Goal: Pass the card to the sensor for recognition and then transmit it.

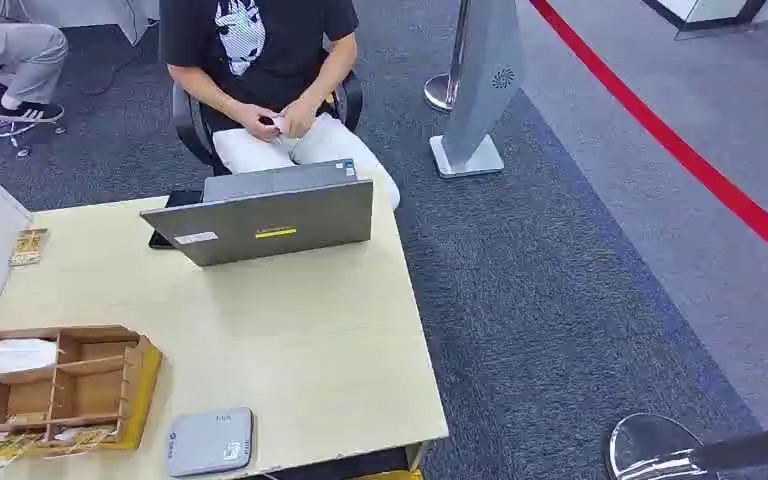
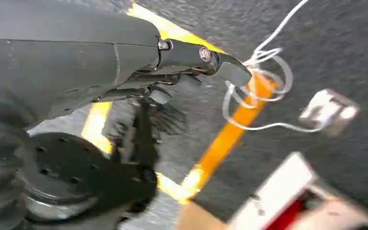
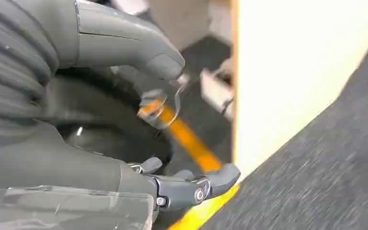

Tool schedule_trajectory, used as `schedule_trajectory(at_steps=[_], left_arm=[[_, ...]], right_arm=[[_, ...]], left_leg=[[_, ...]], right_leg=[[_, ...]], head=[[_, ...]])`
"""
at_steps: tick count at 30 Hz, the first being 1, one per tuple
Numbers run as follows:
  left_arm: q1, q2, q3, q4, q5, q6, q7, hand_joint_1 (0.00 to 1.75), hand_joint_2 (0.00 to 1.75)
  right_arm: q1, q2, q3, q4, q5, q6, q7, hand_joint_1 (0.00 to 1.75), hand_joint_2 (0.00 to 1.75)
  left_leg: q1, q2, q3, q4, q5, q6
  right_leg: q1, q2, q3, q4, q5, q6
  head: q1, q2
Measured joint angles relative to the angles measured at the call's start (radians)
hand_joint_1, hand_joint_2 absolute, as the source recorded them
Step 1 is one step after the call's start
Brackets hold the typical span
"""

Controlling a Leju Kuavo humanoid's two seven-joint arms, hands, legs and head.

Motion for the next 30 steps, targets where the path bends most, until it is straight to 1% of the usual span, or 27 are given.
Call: schedule_trajectory(at_steps=[5, 8, 12, 14, 15, 16, 18, 19, 21, 23, 25, 26, 29, 30], left_arm=[[-0.003, -0.044, 0.078, -0.037, 0.01, -0.005, -0.074, 0.0, 1.75], [-0.008, -0.061, 0.11, -0.048, 0.007, -0.01, -0.109, 0.0, 1.75], [-0.022, -0.091, 0.174, -0.064, -0.031, -0.025, -0.179, 0.0, 1.75], [-0.027, -0.105, 0.21, -0.072, -0.048, -0.017, -0.196, 0.0, 1.75], [-0.024, -0.109, 0.21, -0.081, -0.05, -0.003, -0.195, 0.0, 1.75], [-0.021, -0.117, 0.213, -0.101, -0.053, 0.03, -0.194, 0.0, 1.75], [-0.019, -0.135, 0.226, -0.136, -0.078, 0.13, -0.193, 0.0, 1.75], [-0.017, -0.14, 0.23, -0.146, -0.095, 0.167, -0.194, 0.0, 1.75], [-0.013, -0.148, 0.233, -0.165, -0.125, 0.187, -0.199, 0.0, 1.75], [-0.013, -0.152, 0.238, -0.181, -0.164, 0.202, -0.223, 0.0, 1.75], [-0.016, -0.157, 0.247, -0.186, -0.21, 0.2, -0.267, 0.0, 1.75], [-0.018, -0.158, 0.254, -0.186, -0.229, 0.188, -0.292, 0.0, 1.75], [-0.033, -0.162, 0.291, -0.184, -0.316, 0.103, -0.405, 0.0, 1.75], [-0.043, -0.166, 0.31, -0.182, -0.336, 0.081, -0.431, 0.0, 1.75]], right_arm=[[0.026, 0.045, -0.038, -0.089, -0.047, 0.06, -0.008, 0.0, 1.75], [0.036, 0.063, -0.049, -0.123, -0.053, 0.074, -0.011, 0.0, 1.75], [0.066, 0.093, -0.055, -0.19, -0.051, 0.076, -0.025, 0.0, 1.75], [0.074, 0.105, -0.056, -0.222, -0.051, 0.075, -0.029, 0.0, 1.75], [0.076, 0.107, -0.056, -0.229, -0.05, 0.074, -0.029, 0.0, 1.75], [0.086, 0.116, -0.062, -0.251, -0.048, 0.072, -0.029, 0.0, 1.75], [0.099, 0.132, -0.073, -0.297, -0.04, 0.053, -0.03, 0.0, 1.75], [0.101, 0.132, -0.074, -0.307, -0.036, 0.046, -0.031, 0.0, 1.75], [0.112, 0.132, -0.076, -0.332, -0.029, 0.032, -0.036, 0.0, 1.75], [0.122, 0.133, -0.076, -0.355, -0.027, 0.01, -0.042, 0.0, 1.75], [0.134, 0.134, -0.072, -0.377, -0.007, -0.015, -0.053, 0.0, 1.75], [0.141, 0.134, -0.067, -0.385, 0.002, -0.026, -0.058, 0.0, 1.75], [0.15, 0.134, -0.05, -0.4, 0.042, -0.059, -0.074, 0.0, 1.75], [0.151, 0.134, -0.045, -0.403, 0.048, -0.066, -0.079, 0.0, 1.75]], left_leg=[[0.0, 0.0, 0.0, 0.0, 0.0, 0.0], [0.0, 0.0, 0.0, 0.0, 0.0, 0.0], [0.0, 0.0, 0.0, 0.0, 0.0, 0.0], [0.0, 0.0, 0.0, 0.0, 0.0, 0.0], [0.0, 0.001, 0.0, 0.0, 0.0, 0.0], [0.0, 0.0, 0.0, 0.0, 0.0, 0.0], [0.0, -0.001, 0.0, 0.0, 0.0, 0.0], [0.0, -0.001, 0.0, 0.0, 0.0, 0.0], [0.0, -0.001, 0.0, 0.0, 0.0, 0.0], [0.0, -0.002, 0.0, 0.0, 0.0, 0.0], [0.0, -0.001, 0.0, 0.0, 0.0, 0.0], [0.0, -0.001, 0.0, 0.0, 0.0, 0.0], [0.0, -0.001, 0.0, 0.0, 0.0, 0.0], [0.0, -0.001, 0.0, 0.0, 0.0, 0.0]], right_leg=[[0.0, 0.0, 0.0, 0.0, 0.0, 0.0], [0.0, 0.0, 0.0, 0.0, 0.0, 0.0], [0.0, 0.0, 0.0, 0.0, 0.0, 0.0], [0.0, 0.0, 0.002, 0.0, 0.0, 0.0], [0.0, 0.001, 0.001, 0.0, 0.0, 0.0], [0.0, 0.0, 0.001, 0.0, 0.0, 0.0], [0.0, -0.001, 0.001, 0.0, 0.0, 0.0], [0.0, -0.001, 0.002, 0.0, 0.0, 0.0], [0.0, -0.001, 0.001, 0.0, 0.0, 0.0], [0.0, -0.001, 0.001, 0.0, 0.0, 0.0], [0.0, -0.001, 0.001, 0.0, 0.0, 0.0], [0.0, -0.001, 0.001, 0.0, 0.0, 0.0], [0.0, -0.001, 0.001, 0.0, 0.0, 0.0], [0.0, -0.001, 0.001, 0.0, 0.0, 0.0]], head=[[0.0, 0.0], [0.0, 0.0], [0.0, 0.0], [0.0, 0.0], [0.0, 0.0], [0.0, 0.0], [0.0, 0.0], [0.0, 0.0], [0.001, 0.0], [0.0, 0.0], [0.0, 0.0], [0.0, 0.0], [0.0, 0.0], [0.0, 0.0]])
